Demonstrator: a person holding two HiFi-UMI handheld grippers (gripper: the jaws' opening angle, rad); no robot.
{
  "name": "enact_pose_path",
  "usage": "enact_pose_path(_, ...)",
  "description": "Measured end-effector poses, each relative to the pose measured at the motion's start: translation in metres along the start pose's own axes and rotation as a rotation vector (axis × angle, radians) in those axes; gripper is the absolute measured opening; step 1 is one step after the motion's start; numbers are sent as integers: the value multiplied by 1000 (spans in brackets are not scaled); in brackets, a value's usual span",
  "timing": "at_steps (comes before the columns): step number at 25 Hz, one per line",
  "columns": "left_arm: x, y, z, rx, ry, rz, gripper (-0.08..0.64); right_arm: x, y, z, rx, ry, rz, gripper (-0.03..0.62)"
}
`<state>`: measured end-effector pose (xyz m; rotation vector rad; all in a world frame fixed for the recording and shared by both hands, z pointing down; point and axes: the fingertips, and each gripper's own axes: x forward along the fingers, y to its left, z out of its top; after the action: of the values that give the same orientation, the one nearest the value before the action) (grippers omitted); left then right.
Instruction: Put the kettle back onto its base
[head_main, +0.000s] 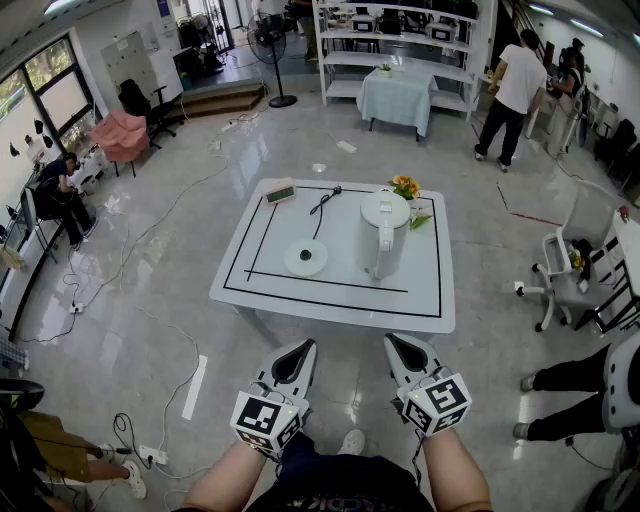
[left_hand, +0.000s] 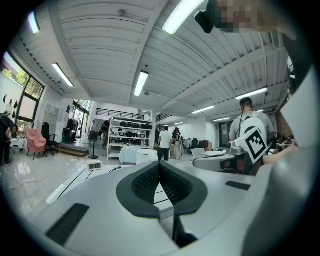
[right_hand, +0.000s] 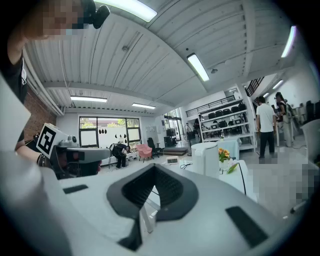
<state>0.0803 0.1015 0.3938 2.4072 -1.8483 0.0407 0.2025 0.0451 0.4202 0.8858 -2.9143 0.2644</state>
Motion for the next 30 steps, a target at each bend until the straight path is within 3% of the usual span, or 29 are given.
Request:
enact_pose_path(17,-6,40,18,5,-18,4,26,41,38,35,-52,-95,116,17)
enact_pose_path(19,-6,52,20,5,-23,3,53,53,44,37,-47,-104,135,33)
enact_pose_path(20,-5,58,21,8,-25,3,87,59,47,40,-41,-117,145,70)
enact_pose_path(21,-4,65,22,13,-25,5,162,65,50,45,-34,-134,150,116)
enact_pose_path(22,-3,72,23,22,-24,7,294,72,52,49,-30,-151,146,173)
enact_pose_path(23,-2,79,24,32,-20,6,344,78,53,54,-31,-164,135,240)
enact_pose_path(30,4,126,30,55,-12,-51,357,127,56,60,-16,-148,71,252)
